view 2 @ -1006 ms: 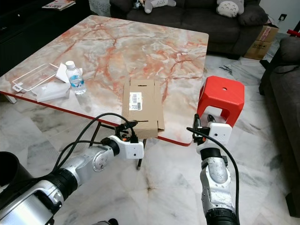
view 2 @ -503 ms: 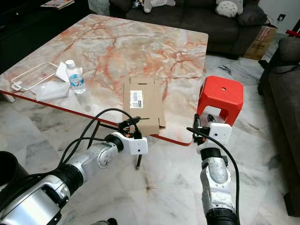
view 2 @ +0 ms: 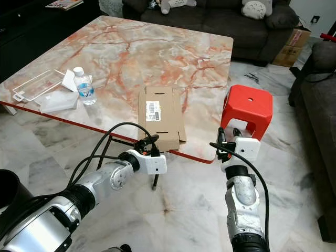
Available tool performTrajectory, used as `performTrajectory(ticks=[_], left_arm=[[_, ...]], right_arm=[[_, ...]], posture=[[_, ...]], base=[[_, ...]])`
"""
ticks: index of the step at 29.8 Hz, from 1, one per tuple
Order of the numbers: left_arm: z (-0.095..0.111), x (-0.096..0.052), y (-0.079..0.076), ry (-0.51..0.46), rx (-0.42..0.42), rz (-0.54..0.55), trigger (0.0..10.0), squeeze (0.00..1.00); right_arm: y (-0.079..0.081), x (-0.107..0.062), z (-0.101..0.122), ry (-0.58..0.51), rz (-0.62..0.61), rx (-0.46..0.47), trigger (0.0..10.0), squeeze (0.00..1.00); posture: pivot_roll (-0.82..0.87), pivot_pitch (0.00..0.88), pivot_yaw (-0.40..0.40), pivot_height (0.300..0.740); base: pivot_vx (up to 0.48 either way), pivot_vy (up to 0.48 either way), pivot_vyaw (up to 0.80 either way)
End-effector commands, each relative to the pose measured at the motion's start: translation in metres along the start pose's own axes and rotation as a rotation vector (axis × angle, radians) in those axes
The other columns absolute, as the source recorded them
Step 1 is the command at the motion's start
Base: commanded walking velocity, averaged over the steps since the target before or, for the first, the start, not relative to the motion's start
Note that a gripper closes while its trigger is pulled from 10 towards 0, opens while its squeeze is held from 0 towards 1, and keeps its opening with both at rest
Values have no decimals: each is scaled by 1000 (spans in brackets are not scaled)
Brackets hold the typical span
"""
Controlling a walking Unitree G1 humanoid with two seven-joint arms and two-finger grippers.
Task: Picking trash to rubbish bin
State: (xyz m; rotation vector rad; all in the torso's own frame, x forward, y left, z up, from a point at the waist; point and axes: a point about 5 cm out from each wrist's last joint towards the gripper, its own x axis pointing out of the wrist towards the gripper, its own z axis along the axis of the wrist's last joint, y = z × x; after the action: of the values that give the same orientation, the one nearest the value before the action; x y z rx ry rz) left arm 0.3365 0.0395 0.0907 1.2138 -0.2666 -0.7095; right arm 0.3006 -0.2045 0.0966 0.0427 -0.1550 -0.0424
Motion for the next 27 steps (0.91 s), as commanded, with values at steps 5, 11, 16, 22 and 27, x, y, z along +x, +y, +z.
performTrajectory(ticks=[5,11,16,22,27], left_arm=[[3,3,5,-21,-1,13,0,0],[5,4,5,-26,-6,16,0,0],[6,5,6,-26,-9,20,0,0],[4,4,8,-7,-19,55,0,0],[-1,3,14,28,-37,133,0,0]], right_arm=[[-4,0,2,-4,-9,6,10000,0],[-4,0,2,-3,-7,5,10000,0],[-5,1,3,-4,-7,4,10000,0],[-4,0,2,-3,-7,6,10000,0],[-4,0,2,-4,-10,8,10000,0]], posture=[[44,101,-78,740],[44,94,-82,740],[44,94,-82,740],[42,77,-76,740],[41,70,-74,740]], base=[[0,0,0],[0,0,0],[0,0,0],[0,0,0],[0,0,0]])
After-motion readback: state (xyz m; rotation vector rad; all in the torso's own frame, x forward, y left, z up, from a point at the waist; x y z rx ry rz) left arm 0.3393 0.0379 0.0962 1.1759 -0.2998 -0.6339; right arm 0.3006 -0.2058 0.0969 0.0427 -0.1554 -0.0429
